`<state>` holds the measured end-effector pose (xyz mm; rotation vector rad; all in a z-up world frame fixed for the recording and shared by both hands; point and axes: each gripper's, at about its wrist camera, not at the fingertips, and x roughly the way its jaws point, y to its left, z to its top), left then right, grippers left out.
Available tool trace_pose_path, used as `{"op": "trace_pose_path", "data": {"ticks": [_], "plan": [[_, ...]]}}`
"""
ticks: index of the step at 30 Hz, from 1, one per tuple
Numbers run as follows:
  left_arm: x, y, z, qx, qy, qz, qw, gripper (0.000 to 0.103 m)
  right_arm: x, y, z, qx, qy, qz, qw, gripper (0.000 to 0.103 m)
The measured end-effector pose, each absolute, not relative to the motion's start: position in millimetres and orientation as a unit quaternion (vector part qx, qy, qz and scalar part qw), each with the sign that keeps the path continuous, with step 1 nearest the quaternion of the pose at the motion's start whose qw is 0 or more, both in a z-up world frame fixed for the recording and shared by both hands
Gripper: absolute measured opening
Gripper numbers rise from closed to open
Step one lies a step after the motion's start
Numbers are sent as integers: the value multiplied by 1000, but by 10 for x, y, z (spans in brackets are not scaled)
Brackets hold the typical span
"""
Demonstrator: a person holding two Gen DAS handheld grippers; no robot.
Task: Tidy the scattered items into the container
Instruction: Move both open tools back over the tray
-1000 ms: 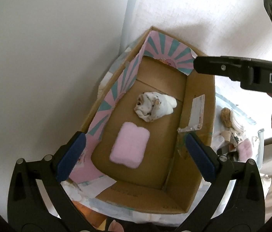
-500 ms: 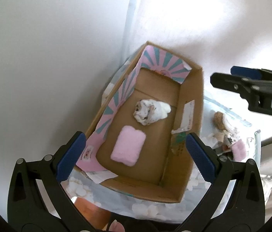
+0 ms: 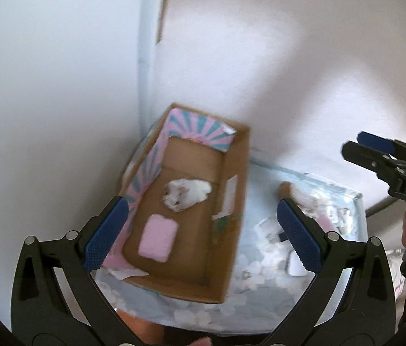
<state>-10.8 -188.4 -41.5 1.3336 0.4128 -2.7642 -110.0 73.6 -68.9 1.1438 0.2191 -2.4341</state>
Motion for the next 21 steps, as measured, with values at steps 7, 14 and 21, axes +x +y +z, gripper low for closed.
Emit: {"op": "trace_pose_path", "data": {"ticks": [7, 14, 21], "plan": [[-232, -1417, -176, 411, 92, -906, -38, 102, -880, 1428, -515, 410, 85, -893, 167, 71], [-460, -795, -324, 441, 51, -891, -95, 103, -706, 2137, -683, 413, 46, -904, 102, 71], [-829, -278, -716, 483, 35, -863, -144, 103, -632, 2841, -1168, 455, -29, -888, 59, 71]]}}
